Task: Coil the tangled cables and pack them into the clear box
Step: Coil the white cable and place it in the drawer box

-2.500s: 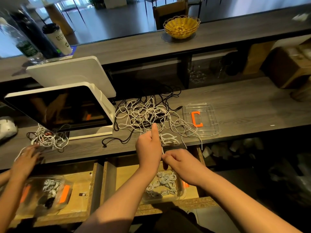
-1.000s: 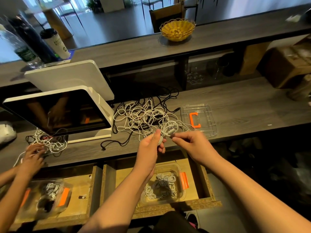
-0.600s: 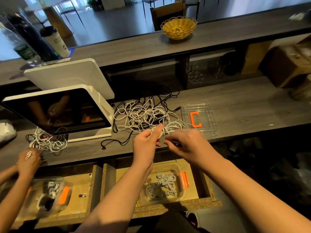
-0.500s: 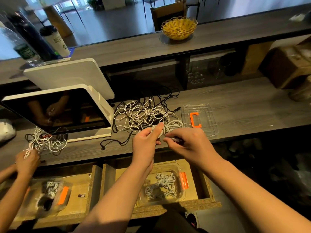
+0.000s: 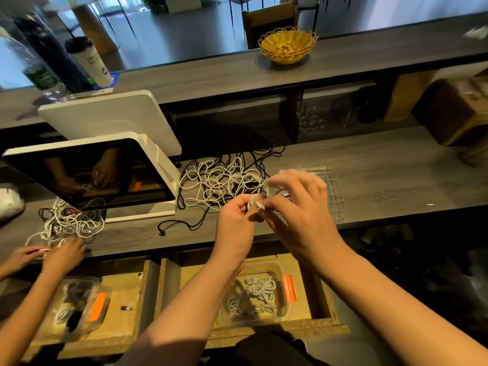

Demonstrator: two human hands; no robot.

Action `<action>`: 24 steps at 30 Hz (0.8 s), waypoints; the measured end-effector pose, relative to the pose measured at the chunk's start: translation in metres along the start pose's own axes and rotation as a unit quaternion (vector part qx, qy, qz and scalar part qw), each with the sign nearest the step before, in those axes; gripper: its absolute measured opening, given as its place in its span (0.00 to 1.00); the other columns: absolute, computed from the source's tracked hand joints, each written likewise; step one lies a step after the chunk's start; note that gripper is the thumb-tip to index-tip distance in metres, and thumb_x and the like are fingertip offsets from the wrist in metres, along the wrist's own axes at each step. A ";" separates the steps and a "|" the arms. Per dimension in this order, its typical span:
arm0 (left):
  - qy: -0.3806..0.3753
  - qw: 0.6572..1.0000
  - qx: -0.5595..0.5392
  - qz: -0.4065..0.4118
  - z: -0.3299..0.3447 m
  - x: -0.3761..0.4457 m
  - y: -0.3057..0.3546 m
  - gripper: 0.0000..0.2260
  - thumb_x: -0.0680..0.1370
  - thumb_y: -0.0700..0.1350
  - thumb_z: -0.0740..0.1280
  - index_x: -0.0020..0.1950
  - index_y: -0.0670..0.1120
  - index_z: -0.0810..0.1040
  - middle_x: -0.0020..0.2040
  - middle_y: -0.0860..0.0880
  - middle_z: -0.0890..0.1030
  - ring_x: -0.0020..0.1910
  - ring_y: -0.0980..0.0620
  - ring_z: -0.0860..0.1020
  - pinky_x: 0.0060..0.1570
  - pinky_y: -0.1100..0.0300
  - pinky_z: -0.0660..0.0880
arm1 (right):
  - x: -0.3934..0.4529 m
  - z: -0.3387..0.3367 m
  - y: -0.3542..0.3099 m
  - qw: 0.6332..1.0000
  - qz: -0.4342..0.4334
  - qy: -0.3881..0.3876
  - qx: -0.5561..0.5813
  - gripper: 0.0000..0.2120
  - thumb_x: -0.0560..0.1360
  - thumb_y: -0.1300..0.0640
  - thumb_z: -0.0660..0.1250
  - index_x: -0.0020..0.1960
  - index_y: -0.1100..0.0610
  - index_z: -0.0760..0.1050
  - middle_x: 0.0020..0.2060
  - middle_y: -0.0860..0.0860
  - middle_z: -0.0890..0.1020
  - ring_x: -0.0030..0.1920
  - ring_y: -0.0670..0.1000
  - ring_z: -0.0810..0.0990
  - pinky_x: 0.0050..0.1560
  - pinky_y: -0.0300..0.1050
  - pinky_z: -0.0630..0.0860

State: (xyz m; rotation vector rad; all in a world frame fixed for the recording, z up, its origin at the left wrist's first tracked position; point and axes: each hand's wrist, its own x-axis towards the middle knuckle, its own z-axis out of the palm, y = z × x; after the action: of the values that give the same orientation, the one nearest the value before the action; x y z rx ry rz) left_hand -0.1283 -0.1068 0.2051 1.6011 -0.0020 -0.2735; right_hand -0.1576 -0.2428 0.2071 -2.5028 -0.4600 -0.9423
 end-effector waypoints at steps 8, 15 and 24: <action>-0.074 0.993 0.086 0.023 -0.010 0.012 0.006 0.04 0.80 0.43 0.67 0.50 0.47 0.82 0.44 0.50 0.85 0.46 0.56 0.83 0.49 0.61 0.80 | 0.009 -0.014 0.007 0.945 0.181 -0.148 0.227 0.13 0.79 0.45 0.60 0.53 0.53 0.76 0.44 0.45 0.81 0.44 0.43 0.81 0.43 0.45 0.80; -0.097 0.991 -0.076 -0.042 -0.005 0.010 0.002 0.13 0.75 0.46 0.70 0.56 0.40 0.82 0.50 0.41 0.85 0.50 0.48 0.83 0.56 0.52 0.79 | 0.014 -0.009 0.004 0.924 0.269 -0.091 0.256 0.09 0.81 0.57 0.63 0.58 0.55 0.79 0.38 0.47 0.83 0.39 0.45 0.82 0.40 0.49 0.80; -0.106 0.957 -0.201 -0.183 -0.003 0.014 0.003 0.07 0.78 0.37 0.67 0.55 0.40 0.81 0.46 0.45 0.85 0.45 0.54 0.83 0.50 0.59 0.78 | 0.012 -0.004 0.002 0.910 0.333 -0.099 0.225 0.09 0.81 0.56 0.62 0.55 0.52 0.81 0.37 0.48 0.83 0.38 0.47 0.80 0.40 0.52 0.79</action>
State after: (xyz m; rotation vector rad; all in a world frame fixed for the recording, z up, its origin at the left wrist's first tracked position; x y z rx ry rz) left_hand -0.1141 -0.1065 0.2056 1.1527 0.1766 -0.6879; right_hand -0.1501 -0.2440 0.2177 -2.0899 0.1260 -0.2701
